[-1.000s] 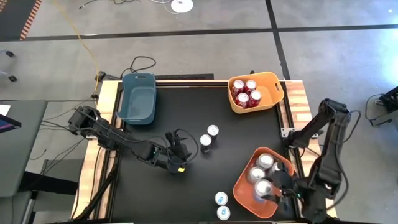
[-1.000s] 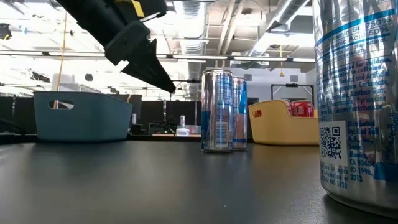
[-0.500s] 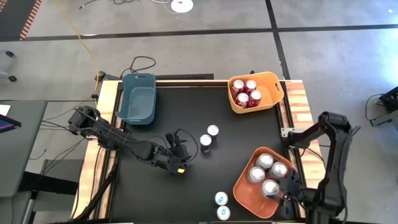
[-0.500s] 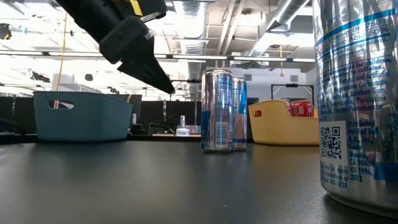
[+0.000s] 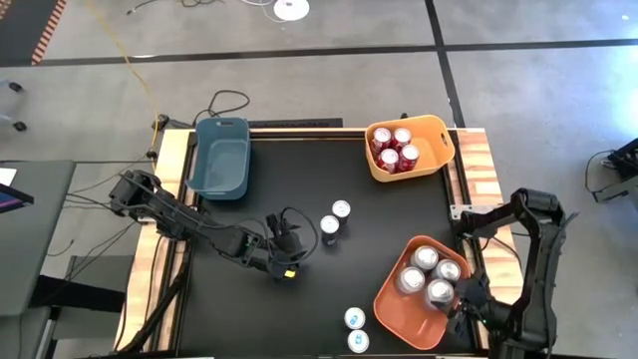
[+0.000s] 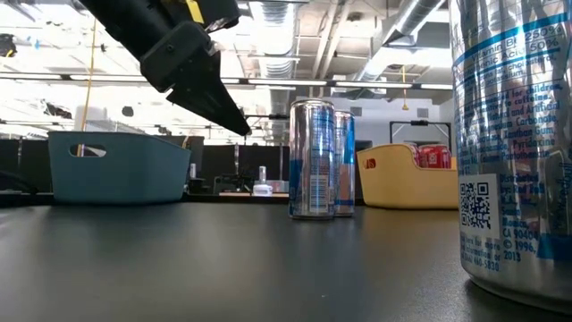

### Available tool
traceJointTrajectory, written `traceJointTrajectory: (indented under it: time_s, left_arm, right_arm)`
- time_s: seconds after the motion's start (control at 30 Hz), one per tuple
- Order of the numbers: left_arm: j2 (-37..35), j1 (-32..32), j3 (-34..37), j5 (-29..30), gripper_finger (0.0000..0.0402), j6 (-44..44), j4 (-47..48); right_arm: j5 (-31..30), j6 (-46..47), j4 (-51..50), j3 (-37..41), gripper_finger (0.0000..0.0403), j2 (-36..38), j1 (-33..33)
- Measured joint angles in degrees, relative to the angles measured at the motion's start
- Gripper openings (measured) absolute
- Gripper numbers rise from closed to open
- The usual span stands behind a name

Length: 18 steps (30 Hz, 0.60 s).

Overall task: Sort soda cans
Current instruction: Put the white soda can into the orange bin

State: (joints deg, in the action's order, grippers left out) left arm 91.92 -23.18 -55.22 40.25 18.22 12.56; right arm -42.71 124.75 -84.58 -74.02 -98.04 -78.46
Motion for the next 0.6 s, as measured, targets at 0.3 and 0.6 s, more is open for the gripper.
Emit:
traceJointTrajectory:
  time_s: [0.3,0.6]
  left_arm:
    - [0.0,-1.1,0.0,-0.8,0.0339,0.6,0.6]
    - [0.0,-1.7,0.0,-0.8,0.0339,0.2,1.0]
  right_arm:
    - [-0.1,4.3,-0.2,0.3,0.0275,-0.4,1.7]
    - [1.4,4.6,0.9,3.3,0.0315,-5.2,4.0]
